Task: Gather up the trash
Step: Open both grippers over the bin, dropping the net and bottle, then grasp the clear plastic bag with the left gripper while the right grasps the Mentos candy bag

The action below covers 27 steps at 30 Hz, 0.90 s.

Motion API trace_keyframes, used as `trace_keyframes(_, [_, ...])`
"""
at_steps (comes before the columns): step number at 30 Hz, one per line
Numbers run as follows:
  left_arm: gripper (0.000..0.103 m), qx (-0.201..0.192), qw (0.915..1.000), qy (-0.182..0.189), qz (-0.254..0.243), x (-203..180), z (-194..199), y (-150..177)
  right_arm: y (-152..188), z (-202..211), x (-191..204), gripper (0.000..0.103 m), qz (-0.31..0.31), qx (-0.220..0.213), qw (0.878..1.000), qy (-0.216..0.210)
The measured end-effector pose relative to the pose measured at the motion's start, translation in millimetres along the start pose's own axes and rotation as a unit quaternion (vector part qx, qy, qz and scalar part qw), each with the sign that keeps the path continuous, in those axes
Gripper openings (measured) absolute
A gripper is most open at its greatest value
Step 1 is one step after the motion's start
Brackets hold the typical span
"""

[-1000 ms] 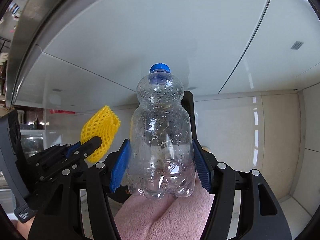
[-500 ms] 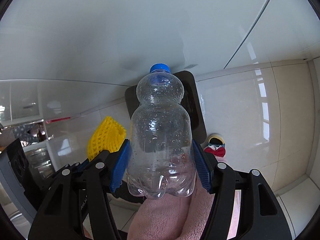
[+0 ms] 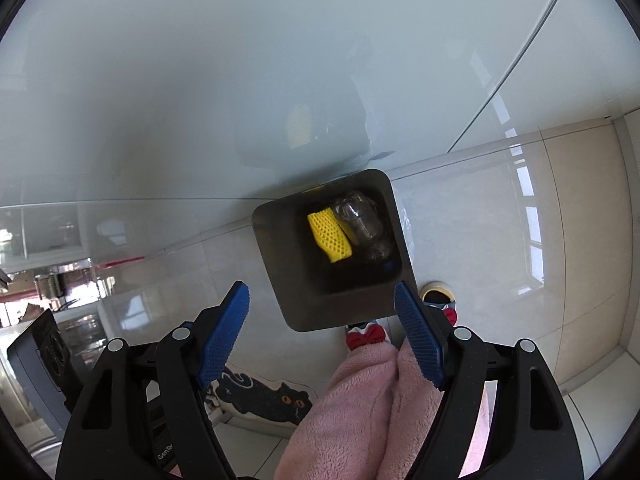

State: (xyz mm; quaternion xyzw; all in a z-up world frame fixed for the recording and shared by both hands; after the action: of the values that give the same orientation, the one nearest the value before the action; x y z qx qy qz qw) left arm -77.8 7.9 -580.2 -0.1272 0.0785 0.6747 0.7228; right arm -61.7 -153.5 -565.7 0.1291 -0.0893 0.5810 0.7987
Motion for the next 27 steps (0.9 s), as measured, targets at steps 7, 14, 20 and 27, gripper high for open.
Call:
trace_keyframes(7, [0.054, -0.028, 0.9996, 0.003, -0.008, -25, 72, -9, 3, 66, 10, 0.076, 0.017, -0.023, 1.0, 0.001])
trace_keyframes(14, [0.066, -0.07, 0.9973, -0.002, -0.021, -39, 161, -14, 18, 165, 29, 0.085, 0.048, -0.081, 0.996, 0.008])
trace_keyframes(20, [0.075, -0.135, 0.9896, -0.002, -0.05, -48, 231, -29, 20, 245, 32, 0.091, 0.041, -0.17, 0.984, 0.021])
trace_keyframes(27, [0.073, -0.198, 0.9752, -0.004, -0.1, -66, 289, -60, 10, 313, 42, 0.091, 0.034, -0.261, 0.964, 0.031])
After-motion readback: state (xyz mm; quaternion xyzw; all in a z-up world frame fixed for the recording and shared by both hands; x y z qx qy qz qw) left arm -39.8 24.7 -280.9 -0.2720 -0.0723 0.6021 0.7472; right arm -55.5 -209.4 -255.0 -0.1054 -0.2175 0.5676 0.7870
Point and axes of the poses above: each gripper's, at about its wrist camera, not at the fingertips, and z roughly against the way its jaws point, x to its left, y to its underside, the point moved 3 cm from there along -z, roughly the way its jaws point, and after that the axes turned 3 degrees about y, right-handed, at the moved point
